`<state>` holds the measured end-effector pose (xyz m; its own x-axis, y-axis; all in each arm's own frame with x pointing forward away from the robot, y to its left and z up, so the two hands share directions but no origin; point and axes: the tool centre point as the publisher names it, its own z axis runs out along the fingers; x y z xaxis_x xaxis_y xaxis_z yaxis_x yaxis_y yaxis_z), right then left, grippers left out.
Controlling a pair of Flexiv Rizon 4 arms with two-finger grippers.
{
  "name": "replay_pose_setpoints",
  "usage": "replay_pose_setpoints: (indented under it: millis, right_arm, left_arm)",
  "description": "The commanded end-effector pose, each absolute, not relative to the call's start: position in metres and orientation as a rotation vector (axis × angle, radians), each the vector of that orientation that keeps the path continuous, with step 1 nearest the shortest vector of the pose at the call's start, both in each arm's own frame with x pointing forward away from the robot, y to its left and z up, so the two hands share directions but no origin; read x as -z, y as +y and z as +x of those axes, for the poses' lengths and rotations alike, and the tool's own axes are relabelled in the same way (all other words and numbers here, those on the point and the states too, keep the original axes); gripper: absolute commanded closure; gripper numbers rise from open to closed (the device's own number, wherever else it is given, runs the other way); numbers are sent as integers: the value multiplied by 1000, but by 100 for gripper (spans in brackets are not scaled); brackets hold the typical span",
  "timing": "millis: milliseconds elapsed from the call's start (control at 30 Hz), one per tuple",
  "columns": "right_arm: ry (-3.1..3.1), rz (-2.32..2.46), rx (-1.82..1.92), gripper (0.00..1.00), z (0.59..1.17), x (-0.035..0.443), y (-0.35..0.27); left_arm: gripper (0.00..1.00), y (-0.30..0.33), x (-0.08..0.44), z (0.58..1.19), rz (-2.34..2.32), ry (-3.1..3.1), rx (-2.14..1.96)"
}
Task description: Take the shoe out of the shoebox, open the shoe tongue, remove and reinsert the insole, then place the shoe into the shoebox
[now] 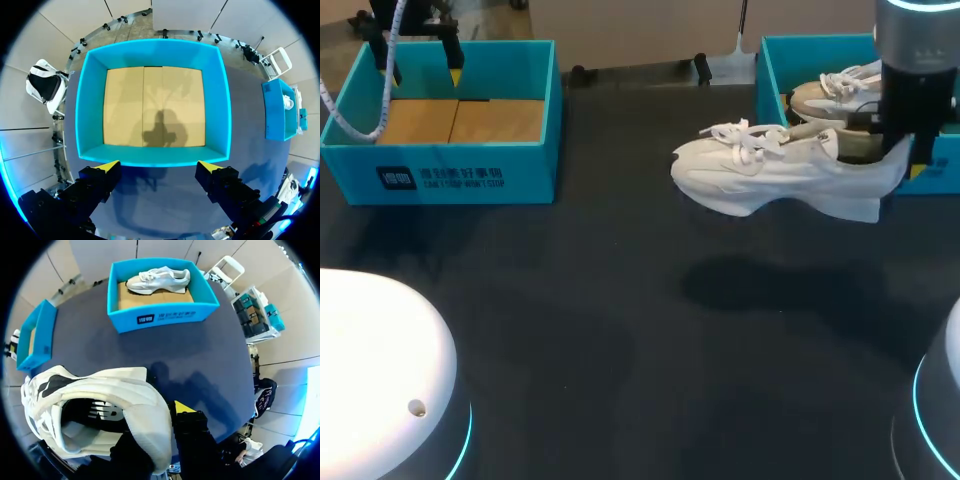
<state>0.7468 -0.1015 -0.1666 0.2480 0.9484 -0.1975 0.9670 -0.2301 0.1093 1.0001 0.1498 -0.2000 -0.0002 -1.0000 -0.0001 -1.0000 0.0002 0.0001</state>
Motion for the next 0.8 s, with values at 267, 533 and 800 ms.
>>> replay_pose_setpoints:
  millis: [267,533,800]
  right_arm:
    - [1874,2202,166,100,741,185,-56]
    - [1952,2155,212,100,711,235,11]
    - [1919,2247,199,100,689,261,39]
  left_arm:
    - [0,150,200,1000,-2221,2222,0]
    - [0,150,200,1000,-2221,2222,0]
    - [0,150,200,1000,-2221,2222,0]
